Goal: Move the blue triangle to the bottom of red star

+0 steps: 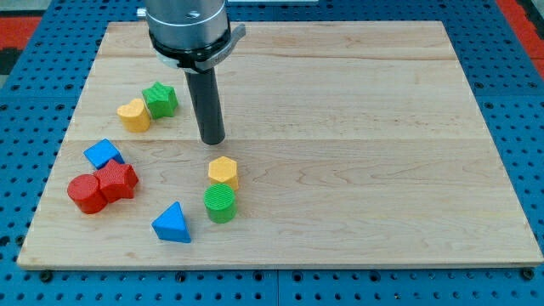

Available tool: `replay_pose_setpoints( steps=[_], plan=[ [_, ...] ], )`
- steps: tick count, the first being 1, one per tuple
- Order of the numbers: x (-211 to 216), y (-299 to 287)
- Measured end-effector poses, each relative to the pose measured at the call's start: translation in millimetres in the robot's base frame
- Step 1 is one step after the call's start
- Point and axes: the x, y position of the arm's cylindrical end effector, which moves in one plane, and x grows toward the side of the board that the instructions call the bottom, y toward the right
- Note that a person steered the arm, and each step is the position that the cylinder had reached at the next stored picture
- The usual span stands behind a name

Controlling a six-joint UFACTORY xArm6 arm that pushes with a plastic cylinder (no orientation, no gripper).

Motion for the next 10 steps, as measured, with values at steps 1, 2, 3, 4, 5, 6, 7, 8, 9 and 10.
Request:
replay_pose_setpoints(
  steps=[1,2,3,4,5,6,7,8,9,10],
  plan=[
    [-1,14],
    [-3,30],
    [-19,138],
    [-57,213],
    [-12,134],
    [51,60],
    [98,153],
    [158,65],
    [118,-38],
    [89,-46]
  ],
)
